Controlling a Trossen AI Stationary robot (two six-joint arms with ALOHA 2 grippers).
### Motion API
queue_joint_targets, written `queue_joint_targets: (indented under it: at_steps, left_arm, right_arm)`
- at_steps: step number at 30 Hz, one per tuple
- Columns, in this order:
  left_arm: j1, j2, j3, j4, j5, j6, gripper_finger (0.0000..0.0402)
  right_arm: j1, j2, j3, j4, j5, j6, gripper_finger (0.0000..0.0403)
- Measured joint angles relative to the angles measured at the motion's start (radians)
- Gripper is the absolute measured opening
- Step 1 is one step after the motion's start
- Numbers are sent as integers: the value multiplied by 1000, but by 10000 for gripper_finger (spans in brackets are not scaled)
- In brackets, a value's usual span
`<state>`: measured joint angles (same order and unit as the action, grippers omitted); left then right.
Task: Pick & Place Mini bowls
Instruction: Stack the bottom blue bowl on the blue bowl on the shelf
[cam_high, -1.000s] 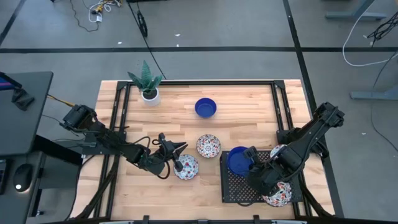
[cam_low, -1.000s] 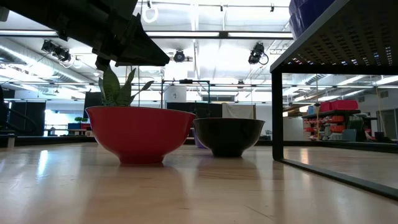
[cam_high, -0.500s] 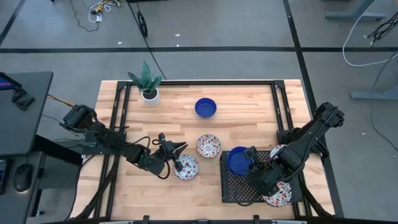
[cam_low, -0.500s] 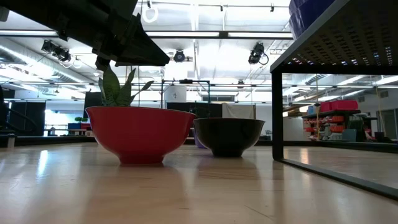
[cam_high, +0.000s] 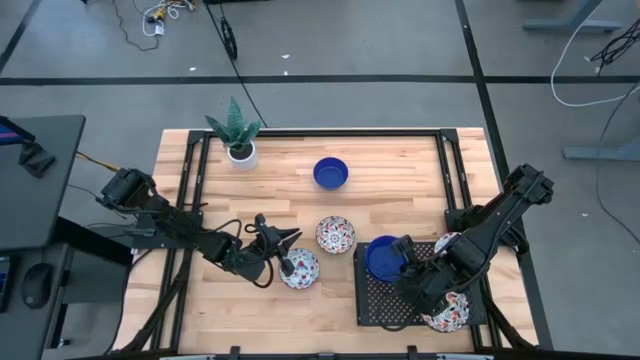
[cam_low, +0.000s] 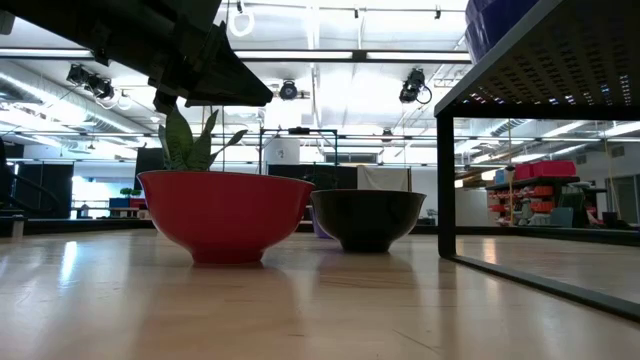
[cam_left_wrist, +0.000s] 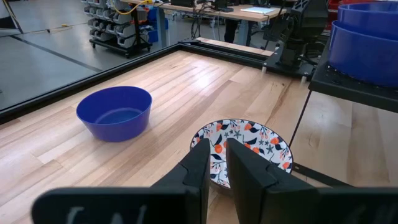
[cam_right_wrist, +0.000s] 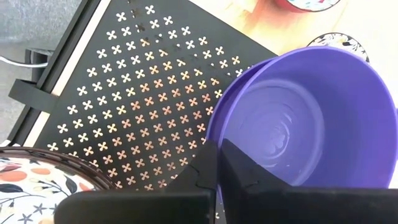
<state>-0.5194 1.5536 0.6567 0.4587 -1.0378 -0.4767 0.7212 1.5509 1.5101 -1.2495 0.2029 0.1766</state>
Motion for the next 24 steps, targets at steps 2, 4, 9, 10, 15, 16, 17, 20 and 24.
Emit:
queue_joint_targets:
  at_steps: [2, 4, 9, 10, 15, 16, 17, 20, 24]
  left_arm:
    - [0, 0, 0, 0, 0, 0, 55]
    - [0, 0, 0, 0, 0, 0, 55]
    - [0, 0, 0, 0, 0, 0, 55]
    - [0, 0, 0, 0, 0, 0, 55]
    - [0, 0, 0, 0, 0, 0, 55]
    - [0, 0, 0, 0, 0, 0, 55]
    - [0, 0, 0, 0, 0, 0, 55]
    - [0, 0, 0, 0, 0, 0, 55]
    - [0, 0, 0, 0, 0, 0, 55]
  right_arm:
    - [0, 0, 0, 0, -2, 1, 5]
    - [0, 0, 0, 0, -2, 5, 5]
    - [0, 1, 0, 0, -1, 22, 5]
    - [0, 3, 0, 0, 7, 23, 5]
    - [0, 10, -1, 0, 27, 25, 5]
    - [0, 12, -1, 1, 27, 25, 5]
    - [0, 13, -2, 1, 27, 25, 5]
    - [0, 16, -2, 1, 26, 28, 5]
    - [0, 16, -2, 0, 25, 52, 5]
